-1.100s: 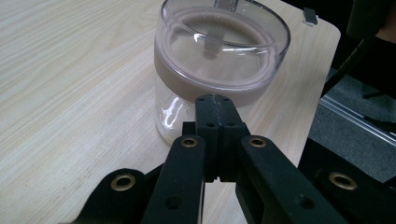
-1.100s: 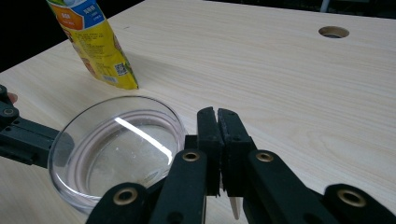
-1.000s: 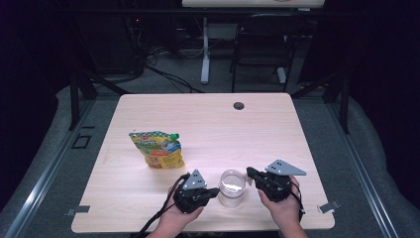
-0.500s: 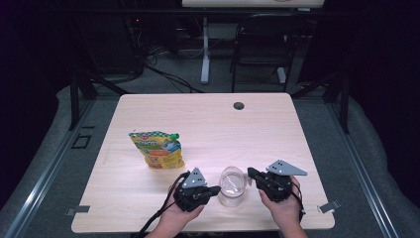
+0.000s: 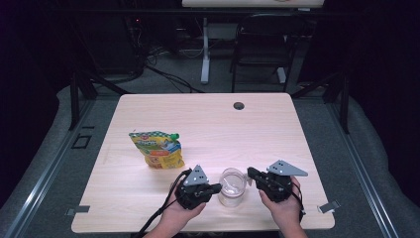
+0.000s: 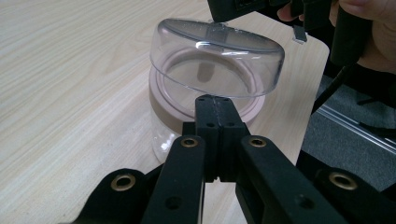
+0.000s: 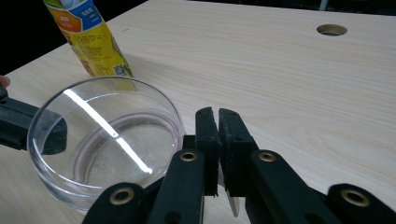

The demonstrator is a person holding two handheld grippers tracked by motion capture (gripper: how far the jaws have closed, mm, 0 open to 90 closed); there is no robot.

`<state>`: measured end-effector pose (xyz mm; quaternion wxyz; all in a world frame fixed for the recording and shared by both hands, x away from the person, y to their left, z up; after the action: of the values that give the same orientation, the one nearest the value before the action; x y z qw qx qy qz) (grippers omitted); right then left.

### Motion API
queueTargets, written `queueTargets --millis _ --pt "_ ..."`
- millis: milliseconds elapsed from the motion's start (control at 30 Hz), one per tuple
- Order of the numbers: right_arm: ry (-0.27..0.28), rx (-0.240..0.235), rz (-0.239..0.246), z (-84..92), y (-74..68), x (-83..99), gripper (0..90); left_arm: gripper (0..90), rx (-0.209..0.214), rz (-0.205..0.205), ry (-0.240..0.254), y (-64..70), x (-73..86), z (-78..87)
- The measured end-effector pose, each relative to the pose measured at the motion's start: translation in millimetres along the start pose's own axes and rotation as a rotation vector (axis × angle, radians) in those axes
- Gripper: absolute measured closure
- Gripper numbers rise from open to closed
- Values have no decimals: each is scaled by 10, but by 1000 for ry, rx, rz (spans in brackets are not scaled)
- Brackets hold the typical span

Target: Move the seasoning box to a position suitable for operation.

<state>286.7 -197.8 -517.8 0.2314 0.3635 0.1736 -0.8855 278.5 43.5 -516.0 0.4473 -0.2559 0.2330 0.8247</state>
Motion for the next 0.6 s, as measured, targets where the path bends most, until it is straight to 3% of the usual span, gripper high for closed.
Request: queueTargets --millis 333,600 --pt "2 19 19 101 -30 30 811 900 -1 -9 4 6 -53 5" --pt "-1 12 56 288 -136 224 707 900 -4 -14 17 -3 -137 57"
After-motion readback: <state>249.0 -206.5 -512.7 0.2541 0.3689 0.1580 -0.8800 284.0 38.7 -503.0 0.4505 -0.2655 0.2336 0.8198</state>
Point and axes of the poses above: each handheld gripper's, and its own axes: z roughly backward along the jaws, x roughly out of its underside, y roughly to its right, the point moved 2 cm from there along -z, roughly forward along the jaws, and after that the axes turned 15 degrees about -y, right-handed, at the moved point
